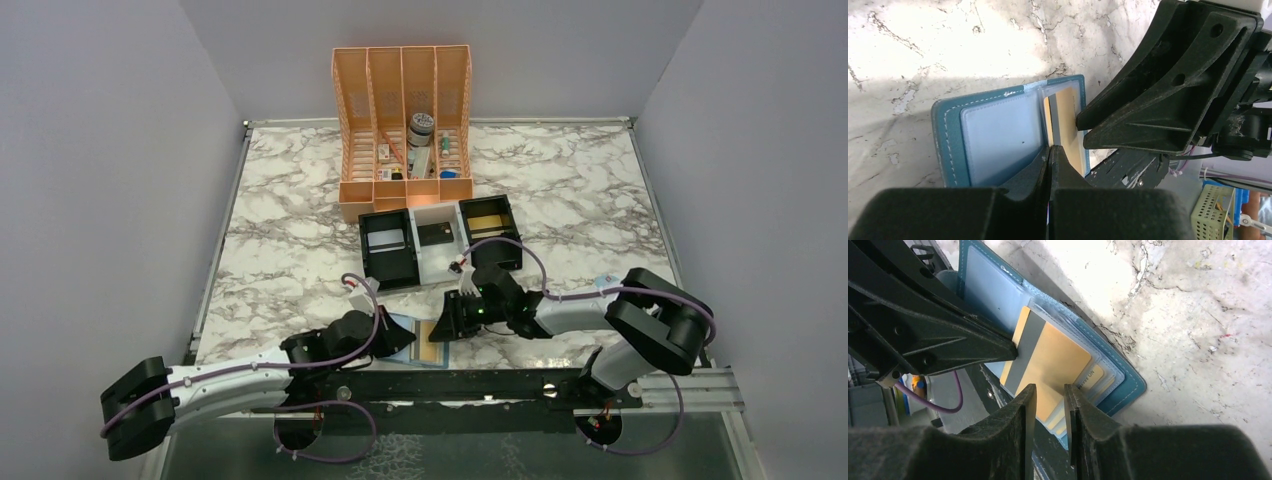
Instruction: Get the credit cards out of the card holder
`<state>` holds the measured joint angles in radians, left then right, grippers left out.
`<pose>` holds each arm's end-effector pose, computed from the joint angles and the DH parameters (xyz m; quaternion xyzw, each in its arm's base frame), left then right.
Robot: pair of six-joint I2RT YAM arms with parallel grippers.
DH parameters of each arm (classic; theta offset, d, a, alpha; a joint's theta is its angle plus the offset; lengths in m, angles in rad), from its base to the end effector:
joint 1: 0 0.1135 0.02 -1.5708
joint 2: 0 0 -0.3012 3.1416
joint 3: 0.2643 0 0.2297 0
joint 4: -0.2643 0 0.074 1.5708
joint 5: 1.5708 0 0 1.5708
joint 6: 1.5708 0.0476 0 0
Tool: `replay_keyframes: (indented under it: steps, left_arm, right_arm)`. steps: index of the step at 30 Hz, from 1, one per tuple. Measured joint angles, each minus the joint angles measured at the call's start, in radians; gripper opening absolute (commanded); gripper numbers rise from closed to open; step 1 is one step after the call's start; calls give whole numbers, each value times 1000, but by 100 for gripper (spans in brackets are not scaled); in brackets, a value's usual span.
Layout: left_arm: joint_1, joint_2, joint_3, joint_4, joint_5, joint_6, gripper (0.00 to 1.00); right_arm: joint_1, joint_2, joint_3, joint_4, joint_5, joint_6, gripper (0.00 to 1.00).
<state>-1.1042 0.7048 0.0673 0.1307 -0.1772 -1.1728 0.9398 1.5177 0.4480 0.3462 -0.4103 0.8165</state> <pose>0.0570 -0.0946 0.1662 -0.0743 0.8564 -0.4268 0.2809 0.1329 0.2141 0.1708 -0.1386 0.8856 0.4283 0.1141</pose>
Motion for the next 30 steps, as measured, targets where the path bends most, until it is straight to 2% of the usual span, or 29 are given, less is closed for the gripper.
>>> replay_keyframes:
  steps: [9,16,25,27,28,30]
  left_arm:
    - [3,-15,-3,-7,-3,6,3]
    - [3,130,-26,150,-4,-30,2]
    - [-23,299,-13,319,-40,-79,3]
    - [-48,358,4,355,-50,-90,9]
    - [-61,389,16,371,-56,-93,17]
    - [-93,454,43,410,-68,-97,27]
  right_arm:
    - [-1,3,-1,9,1,2,32]
    - [-5,-101,-6,-158,111,-14,37]
    - [-65,-258,-72,-294,170,-27,37]
    - [-78,-276,-83,-298,170,-28,37]
    - [-81,-282,-87,-298,170,-28,37]
    - [-86,-291,-93,-299,167,-28,37]
